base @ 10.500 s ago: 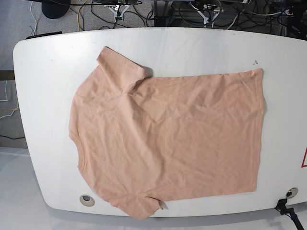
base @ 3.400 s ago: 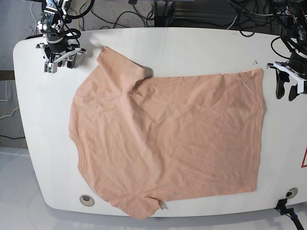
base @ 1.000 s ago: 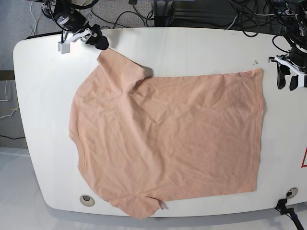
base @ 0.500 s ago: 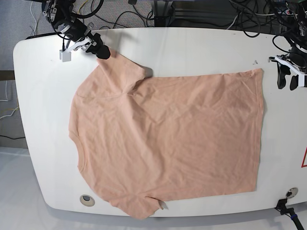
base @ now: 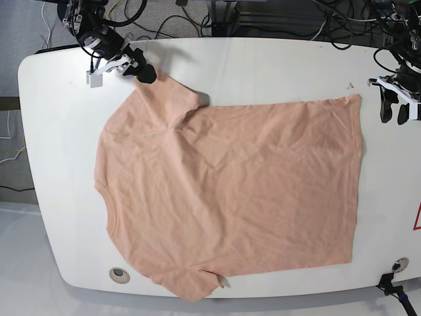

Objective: Fold the T-shirt properly
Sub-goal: 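Lower the right gripper and pinch the shirt shoulder beside the sleeve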

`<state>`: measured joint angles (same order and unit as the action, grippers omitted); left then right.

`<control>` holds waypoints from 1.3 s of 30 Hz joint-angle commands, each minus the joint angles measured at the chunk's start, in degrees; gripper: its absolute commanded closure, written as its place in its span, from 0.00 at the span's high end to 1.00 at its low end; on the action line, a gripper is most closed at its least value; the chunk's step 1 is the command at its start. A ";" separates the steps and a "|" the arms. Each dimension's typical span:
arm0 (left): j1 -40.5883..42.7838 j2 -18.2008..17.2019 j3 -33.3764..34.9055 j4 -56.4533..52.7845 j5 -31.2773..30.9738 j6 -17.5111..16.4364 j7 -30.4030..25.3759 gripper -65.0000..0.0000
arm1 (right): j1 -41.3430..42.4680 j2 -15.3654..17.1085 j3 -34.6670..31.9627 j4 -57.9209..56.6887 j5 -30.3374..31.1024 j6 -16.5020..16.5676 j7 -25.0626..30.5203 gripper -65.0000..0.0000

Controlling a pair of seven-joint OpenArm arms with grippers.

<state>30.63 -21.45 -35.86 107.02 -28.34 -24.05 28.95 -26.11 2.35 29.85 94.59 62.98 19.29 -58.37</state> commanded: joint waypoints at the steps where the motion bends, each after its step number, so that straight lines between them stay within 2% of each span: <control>1: 0.00 -0.92 -0.58 0.80 -0.54 0.19 -1.48 0.38 | -0.05 0.51 0.26 1.02 0.01 -0.43 -0.05 0.42; 10: -0.08 -0.92 -0.58 0.80 -0.54 0.19 -1.48 0.38 | 0.48 0.42 0.18 1.11 0.18 -0.70 -1.28 0.42; 12: -0.08 -0.92 -0.58 0.80 -0.54 0.19 -1.48 0.38 | 0.83 -0.46 0.18 2.69 0.18 -0.70 -1.63 0.42; 16: 0.00 -0.92 -0.58 0.80 -0.54 0.19 -1.48 0.38 | 0.66 -0.72 -0.61 5.94 0.18 -5.09 -1.63 0.42; 18: 0.00 -0.92 -0.58 0.80 -0.54 0.19 -1.48 0.38 | 0.48 -0.72 -1.41 5.94 0.18 -5.79 -1.63 0.42; 36: 0.00 -0.92 -0.58 0.80 -0.54 0.19 -1.48 0.38 | 3.21 -0.72 -2.02 1.81 -0.17 -5.88 -1.54 0.41; 38: 0.00 -0.92 -0.58 0.80 -0.54 0.19 -1.48 0.38 | 3.38 -0.64 -2.02 1.81 -0.17 -5.88 -1.54 0.39; 39: 0.00 -0.92 -0.58 0.80 -0.54 0.19 -1.48 0.38 | 3.56 -0.55 -2.02 1.81 -0.17 -5.88 -1.54 0.34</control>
<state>30.63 -21.45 -35.86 107.02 -28.34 -24.03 28.95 -22.72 1.28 27.68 95.57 61.71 13.02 -60.25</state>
